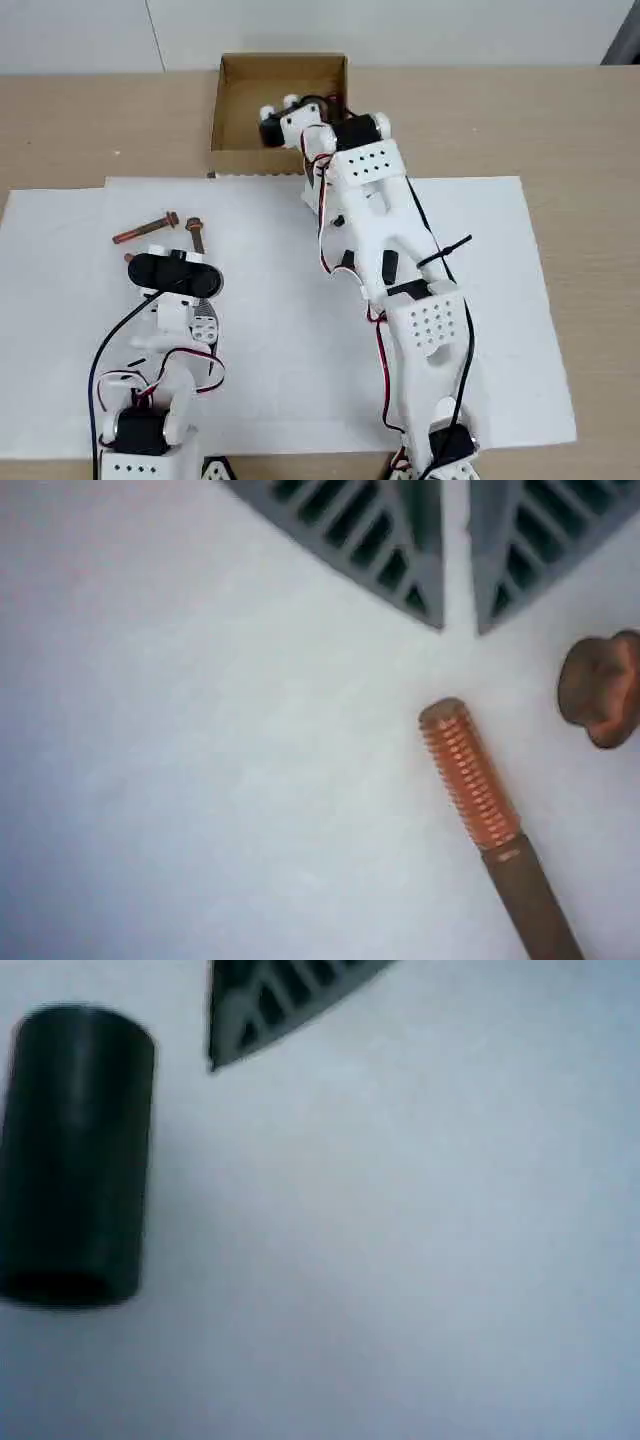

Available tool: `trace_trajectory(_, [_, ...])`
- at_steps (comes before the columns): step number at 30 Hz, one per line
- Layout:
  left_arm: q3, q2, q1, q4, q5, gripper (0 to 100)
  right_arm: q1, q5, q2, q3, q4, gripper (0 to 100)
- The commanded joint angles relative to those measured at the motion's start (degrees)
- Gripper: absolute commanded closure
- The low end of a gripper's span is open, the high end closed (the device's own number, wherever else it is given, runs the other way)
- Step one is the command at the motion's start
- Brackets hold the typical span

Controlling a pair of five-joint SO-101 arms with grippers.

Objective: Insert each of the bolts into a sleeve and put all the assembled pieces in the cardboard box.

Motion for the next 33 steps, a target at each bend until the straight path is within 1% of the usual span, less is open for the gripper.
trace_trajectory(1, [-0.2, -0.6, 0.1, -0.1, -0.1, 99, 0.1, 2.1, 0.2, -0.2, -2.5, 83.1])
trace_trajectory(8, [-0.2, -0.6, 0.1, -0.1, -0.1, 99, 0.9, 3.7, 3.6, -0.2, -6.5, 83.2])
trace_trajectory(15, [-0.2, -0.6, 0.1, -0.1, -0.1, 99, 2.0, 3.8, 7.3, -0.2, -6.2, 83.5])
trace_trajectory(17, [-0.2, -0.6, 0.1, -0.1, -0.1, 99, 2.0, 3.8, 8.0, -0.2, -6.2, 86.7])
trace_trajectory(21, [-0.2, -0.6, 0.1, -0.1, -0.1, 99, 1.6, 3.5, 8.3, -0.2, -5.1, 99.1])
trace_trajectory(25, [-0.2, -0.6, 0.1, -0.1, -0.1, 99, 1.2, 3.4, 7.8, -0.4, -2.8, 99.6])
trace_trajectory(30, [-0.2, -0.6, 0.1, -0.1, -0.1, 99, 1.0, 3.3, 5.7, -6.9, 1.7, 99.6])
trace_trajectory(33, [-0.2, -0.6, 0.1, -0.1, -0.1, 99, 1.0, 0.4, 1.9, -9.0, 2.4, 99.6])
